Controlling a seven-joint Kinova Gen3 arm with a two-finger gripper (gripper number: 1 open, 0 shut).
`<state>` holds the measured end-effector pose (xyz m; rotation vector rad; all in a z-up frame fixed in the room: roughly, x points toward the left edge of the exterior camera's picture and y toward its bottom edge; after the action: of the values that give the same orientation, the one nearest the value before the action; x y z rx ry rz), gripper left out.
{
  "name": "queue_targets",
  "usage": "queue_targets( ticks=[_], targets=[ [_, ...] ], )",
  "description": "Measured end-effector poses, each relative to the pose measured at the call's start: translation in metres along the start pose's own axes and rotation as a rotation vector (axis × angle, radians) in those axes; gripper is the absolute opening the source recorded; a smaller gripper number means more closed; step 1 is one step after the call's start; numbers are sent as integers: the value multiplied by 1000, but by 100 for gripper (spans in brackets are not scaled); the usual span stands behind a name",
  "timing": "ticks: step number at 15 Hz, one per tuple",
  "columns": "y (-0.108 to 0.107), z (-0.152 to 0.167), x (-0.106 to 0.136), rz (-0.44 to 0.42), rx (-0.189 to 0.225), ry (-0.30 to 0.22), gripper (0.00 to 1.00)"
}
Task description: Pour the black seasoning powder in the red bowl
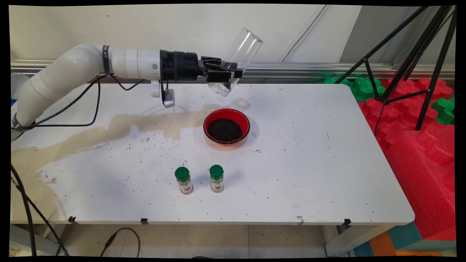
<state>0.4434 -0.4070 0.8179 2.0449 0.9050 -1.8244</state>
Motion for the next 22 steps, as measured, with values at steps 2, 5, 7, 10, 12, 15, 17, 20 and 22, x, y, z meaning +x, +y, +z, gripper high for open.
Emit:
queue_targets(
  ticks=[2,5,7,10,12,15,17,20,22],
  targets=[
    [0,-1,1,-13,-1,1,0],
    [1,-4,1,-51,-8,3,0],
    [2,-6,2,-86,-14,4,0],
    [3,-8,2,-142,-20,3,0],
    [3,-10,3,-189,-24,2,0],
    [4,-13,2,-263,-31,-3,0],
    [5,-15,2,-315,-35,-9,0],
    [6,-17,0,-398,-41,-18,0],
    [7,-19,-1,-461,-44,-23,0]
  ],
)
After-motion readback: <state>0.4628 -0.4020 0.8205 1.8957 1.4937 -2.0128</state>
